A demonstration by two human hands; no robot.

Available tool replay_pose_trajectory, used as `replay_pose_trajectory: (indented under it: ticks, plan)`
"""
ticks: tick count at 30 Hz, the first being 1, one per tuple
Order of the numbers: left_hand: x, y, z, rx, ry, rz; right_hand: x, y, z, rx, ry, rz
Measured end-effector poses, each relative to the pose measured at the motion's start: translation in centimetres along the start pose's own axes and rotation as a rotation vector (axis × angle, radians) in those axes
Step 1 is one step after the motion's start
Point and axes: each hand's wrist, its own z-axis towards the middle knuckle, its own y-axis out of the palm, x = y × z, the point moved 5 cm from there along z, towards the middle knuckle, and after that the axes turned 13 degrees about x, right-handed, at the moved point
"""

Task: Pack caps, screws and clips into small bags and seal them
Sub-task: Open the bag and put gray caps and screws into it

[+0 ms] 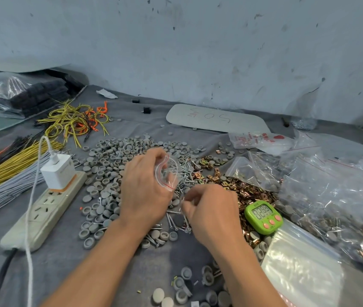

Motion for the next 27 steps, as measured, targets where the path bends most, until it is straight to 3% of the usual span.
replay_pose_trajectory:
  ticks: [5,11,14,17,22,27]
  plan:
    - [0.0,0.8,-0.4,-0.061,0.054,0.016,0.3,-1.7,0.8,0.233,0.133,0.394]
    - [1.3,0.5,-0.9,-0.096,0.123,-0.088,-1.5,0.2,0.5,0.084,0.045,0.470]
    - [0.8,0.5,-0.7,-0.099,0.089,-0.077,-0.7,-0.4,0.7,0.138,0.147,0.496]
    - [0.3,0.6,-0.5,-0.082,0.069,-0.035,0.9,-1.9,1.0,0.207,0.198,0.292]
    - [-0.2,0.6,-0.3,-0.068,0.029,-0.002,1.4,-1.8,-0.2,-0.146,0.079,-0.176]
    - [-0.1,0.7,-0.2,-0.086,0.030,0.017,1.4,-1.6,-1.3,-0.279,0.028,-0.244]
